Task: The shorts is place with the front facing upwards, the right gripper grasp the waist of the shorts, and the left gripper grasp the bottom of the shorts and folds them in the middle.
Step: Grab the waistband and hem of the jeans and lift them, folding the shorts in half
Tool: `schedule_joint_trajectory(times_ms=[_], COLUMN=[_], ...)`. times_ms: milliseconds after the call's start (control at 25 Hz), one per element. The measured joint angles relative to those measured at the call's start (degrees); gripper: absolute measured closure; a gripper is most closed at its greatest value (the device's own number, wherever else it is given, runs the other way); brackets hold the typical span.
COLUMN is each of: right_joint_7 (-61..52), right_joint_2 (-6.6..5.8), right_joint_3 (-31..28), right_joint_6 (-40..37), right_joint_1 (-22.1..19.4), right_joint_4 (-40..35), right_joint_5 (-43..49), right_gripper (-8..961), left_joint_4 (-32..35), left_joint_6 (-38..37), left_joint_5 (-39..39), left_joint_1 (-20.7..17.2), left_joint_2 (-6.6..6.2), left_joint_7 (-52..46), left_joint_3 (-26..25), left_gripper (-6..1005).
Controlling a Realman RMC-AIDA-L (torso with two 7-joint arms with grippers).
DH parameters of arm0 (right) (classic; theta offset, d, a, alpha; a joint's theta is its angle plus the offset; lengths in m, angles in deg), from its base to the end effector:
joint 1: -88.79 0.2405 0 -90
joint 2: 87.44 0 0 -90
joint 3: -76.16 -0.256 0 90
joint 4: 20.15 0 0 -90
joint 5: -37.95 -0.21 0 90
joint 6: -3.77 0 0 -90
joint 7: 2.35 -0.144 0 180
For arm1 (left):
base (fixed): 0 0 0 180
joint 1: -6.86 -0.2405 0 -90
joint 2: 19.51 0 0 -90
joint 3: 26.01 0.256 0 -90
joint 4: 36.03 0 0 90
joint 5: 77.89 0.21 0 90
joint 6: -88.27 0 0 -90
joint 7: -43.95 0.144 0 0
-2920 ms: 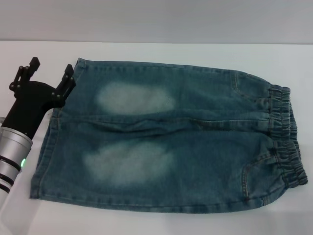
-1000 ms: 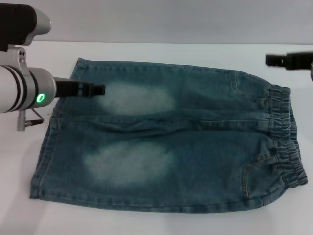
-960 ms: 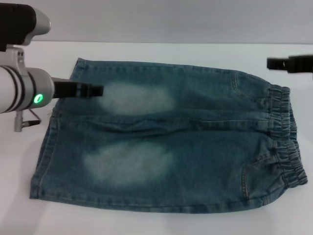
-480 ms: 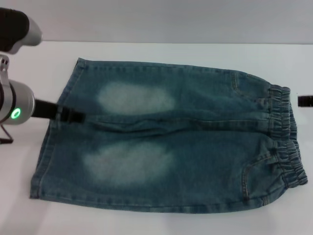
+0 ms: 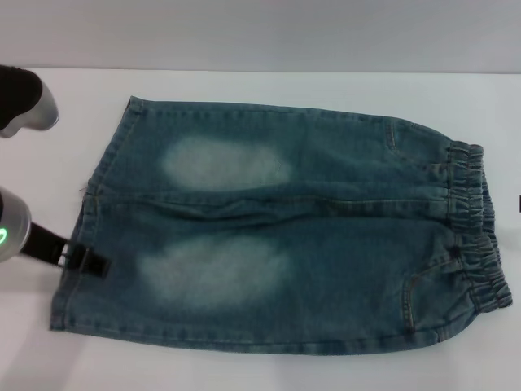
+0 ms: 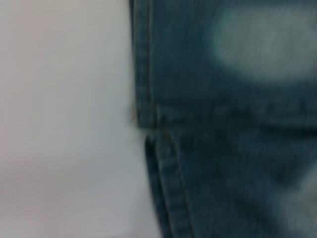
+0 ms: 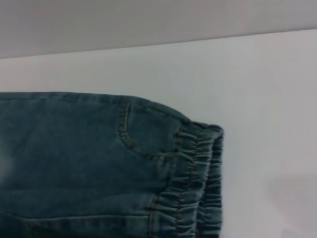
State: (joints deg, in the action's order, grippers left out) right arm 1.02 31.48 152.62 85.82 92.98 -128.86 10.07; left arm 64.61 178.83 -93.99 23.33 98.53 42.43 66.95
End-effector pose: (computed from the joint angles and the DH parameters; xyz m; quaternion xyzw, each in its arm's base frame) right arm 0.2417 0.2851 0.0908 -0.7236 0.5665 -0.0216 0.3936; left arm -0.2111 0.3004 0.0286 -0.7745 -0.4985 0.1854 0.3424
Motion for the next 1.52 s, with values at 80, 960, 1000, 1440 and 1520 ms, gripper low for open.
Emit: schedule_joint_trajectory(times_ms=[80, 960, 1000, 1440, 1520], right_joint_7=[0.0, 1.2, 1.2, 1.7, 1.8], right_joint_2=[-0.04, -0.17, -0.17, -0.10, -0.06], right_joint_3=[-0.4, 0.0, 0.0, 0.0, 0.0], right_joint_6=[0.1, -0.2, -0.2, 0.3, 0.3], right_joint_1=[0.0, 1.0, 1.0, 0.8, 0.7], right_joint_4=[-0.1, 0.8, 0.8, 0.8, 0.7], right_joint_5=[0.6, 1.1, 1.1, 0.7, 0.6], right_gripper=[190, 190, 190, 190, 190], left_joint_4=[0.5, -4.9, -4.9, -6.0, -6.0], left_joint_6=[1.7, 2.9, 2.9, 2.4, 2.5], left_joint_5=[0.5, -1.0, -1.0, -1.3, -1.2], left_joint_1=[0.0, -0.5, -0.5, -0.3, -0.2], left_joint_2=[0.04, 0.26, 0.26, 0.17, 0.17], left_joint_7=[-0.4, -3.9, -3.9, -4.0, -3.9], left_joint_3=[0.1, 3.2, 3.2, 3.3, 3.5], left_gripper=[225, 233, 233, 237, 238])
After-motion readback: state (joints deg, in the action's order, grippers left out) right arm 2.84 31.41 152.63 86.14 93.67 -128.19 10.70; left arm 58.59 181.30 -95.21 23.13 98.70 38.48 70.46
